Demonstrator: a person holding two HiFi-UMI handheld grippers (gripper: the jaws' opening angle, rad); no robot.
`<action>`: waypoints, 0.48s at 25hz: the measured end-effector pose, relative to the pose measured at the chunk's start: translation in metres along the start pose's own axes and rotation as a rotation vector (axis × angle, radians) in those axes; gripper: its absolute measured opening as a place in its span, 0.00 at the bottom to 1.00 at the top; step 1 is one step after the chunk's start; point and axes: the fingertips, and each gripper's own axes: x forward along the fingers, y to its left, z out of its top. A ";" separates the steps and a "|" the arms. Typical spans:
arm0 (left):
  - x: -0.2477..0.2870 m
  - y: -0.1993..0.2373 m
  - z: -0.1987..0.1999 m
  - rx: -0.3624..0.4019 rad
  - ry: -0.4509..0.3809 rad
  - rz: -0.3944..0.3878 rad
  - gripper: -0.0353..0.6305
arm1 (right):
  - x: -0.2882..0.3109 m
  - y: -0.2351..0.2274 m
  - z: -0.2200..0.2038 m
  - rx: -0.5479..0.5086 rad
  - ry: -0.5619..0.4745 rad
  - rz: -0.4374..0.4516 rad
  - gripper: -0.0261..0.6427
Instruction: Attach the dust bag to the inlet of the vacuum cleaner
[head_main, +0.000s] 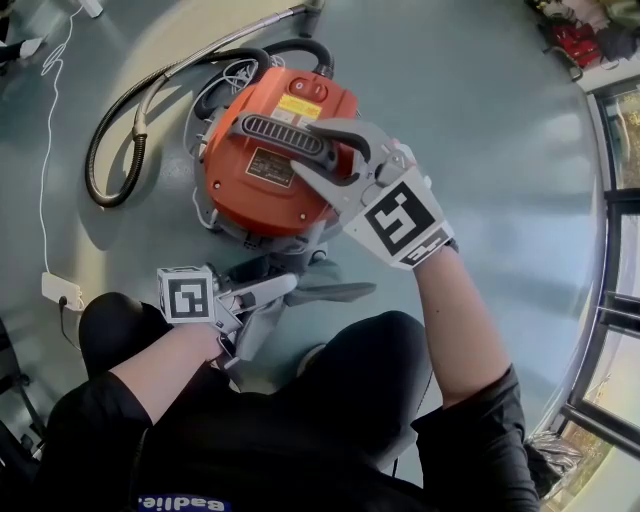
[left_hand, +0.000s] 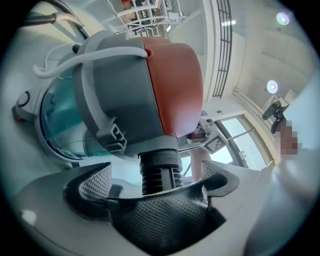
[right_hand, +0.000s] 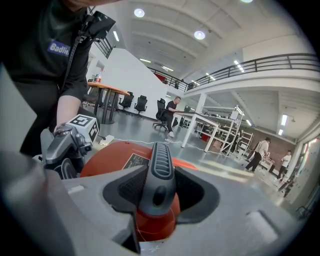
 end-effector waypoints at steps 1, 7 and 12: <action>-0.001 0.002 -0.001 0.036 0.029 0.012 0.93 | 0.000 0.000 0.000 0.000 0.000 -0.004 0.25; -0.010 -0.007 -0.005 0.113 0.111 0.011 1.00 | 0.001 -0.004 0.000 -0.016 0.001 -0.043 0.30; -0.024 -0.016 -0.001 0.143 0.194 0.011 1.00 | -0.003 -0.011 0.003 -0.004 -0.015 -0.077 0.38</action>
